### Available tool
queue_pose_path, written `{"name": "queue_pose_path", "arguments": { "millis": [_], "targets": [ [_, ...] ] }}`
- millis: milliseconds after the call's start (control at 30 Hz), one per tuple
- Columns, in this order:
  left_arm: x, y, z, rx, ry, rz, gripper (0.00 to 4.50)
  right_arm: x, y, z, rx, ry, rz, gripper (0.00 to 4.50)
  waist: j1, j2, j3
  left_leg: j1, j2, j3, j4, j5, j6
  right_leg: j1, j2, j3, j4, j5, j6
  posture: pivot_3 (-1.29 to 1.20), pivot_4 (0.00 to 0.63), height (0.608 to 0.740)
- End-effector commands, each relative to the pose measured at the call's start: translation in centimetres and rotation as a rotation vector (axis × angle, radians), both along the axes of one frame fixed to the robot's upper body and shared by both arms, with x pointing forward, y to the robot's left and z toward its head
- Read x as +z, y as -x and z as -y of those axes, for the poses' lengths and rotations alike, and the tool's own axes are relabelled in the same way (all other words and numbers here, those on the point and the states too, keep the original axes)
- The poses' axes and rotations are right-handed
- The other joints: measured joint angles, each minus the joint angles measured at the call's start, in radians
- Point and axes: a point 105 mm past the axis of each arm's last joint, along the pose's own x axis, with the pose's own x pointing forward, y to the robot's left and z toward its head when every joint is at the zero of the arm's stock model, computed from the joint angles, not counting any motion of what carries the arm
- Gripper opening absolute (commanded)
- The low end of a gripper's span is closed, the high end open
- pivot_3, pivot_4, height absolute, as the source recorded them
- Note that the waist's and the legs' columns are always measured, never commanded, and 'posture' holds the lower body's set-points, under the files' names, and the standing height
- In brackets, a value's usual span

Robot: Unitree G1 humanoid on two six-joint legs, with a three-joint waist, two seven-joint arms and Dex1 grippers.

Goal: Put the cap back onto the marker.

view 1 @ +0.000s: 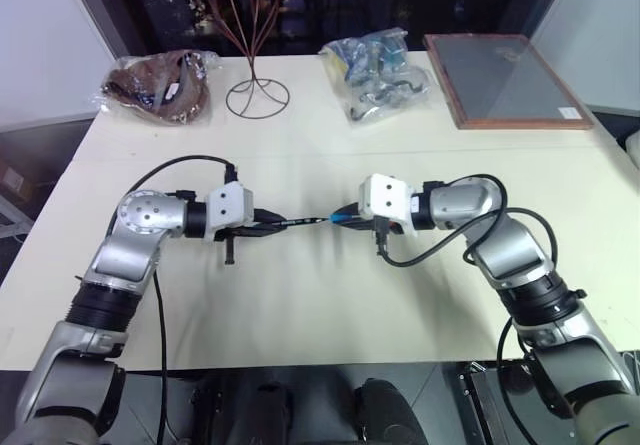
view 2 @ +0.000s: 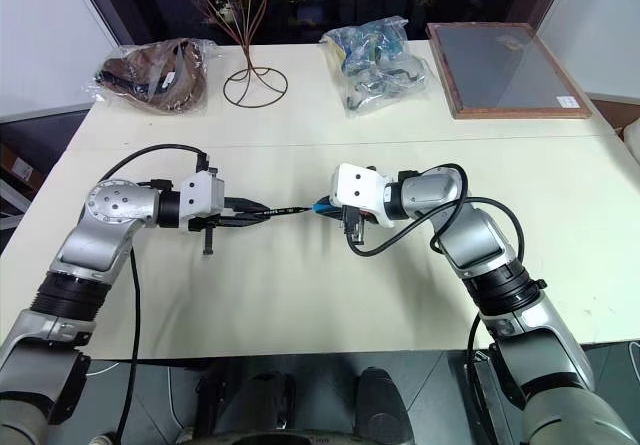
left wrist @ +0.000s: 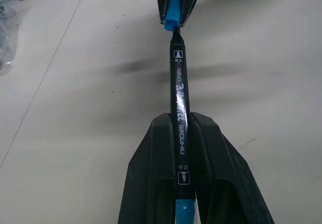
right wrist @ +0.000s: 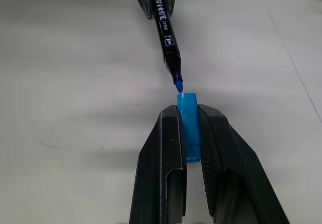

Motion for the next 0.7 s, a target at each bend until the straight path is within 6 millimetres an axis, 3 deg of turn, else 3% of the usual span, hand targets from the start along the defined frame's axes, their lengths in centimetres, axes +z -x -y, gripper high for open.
{"name": "queue_pose_path", "arguments": {
  "millis": [33,433,700],
  "targets": [
    [0.5,0.2,0.1,-0.015,-0.014,0.034,0.00,1.3,0.3,-0.7,0.035,-0.016,0.045,0.04,0.000,0.000,0.000,0.000,0.000,0.000,0.000,0.000,0.000,0.000,0.000,0.000,0.000,0.000,0.000,0.00,0.150,0.740],
    [0.5,0.2,0.5,-0.029,-0.011,0.040,0.00,1.6,1.9,-1.9,0.092,-0.027,0.035,0.04,0.000,0.000,0.000,0.000,0.000,0.000,0.000,0.000,0.000,0.000,0.000,0.000,0.000,0.000,0.000,0.00,0.150,0.740],
    [0.7,0.3,0.8,-0.042,-0.009,0.048,0.00,1.6,1.9,-2.4,0.103,-0.027,0.045,0.04,0.000,0.000,0.000,0.000,0.000,0.000,0.000,0.000,0.000,0.000,0.000,0.000,0.000,0.000,0.000,0.00,0.150,0.740]
  ]
}}
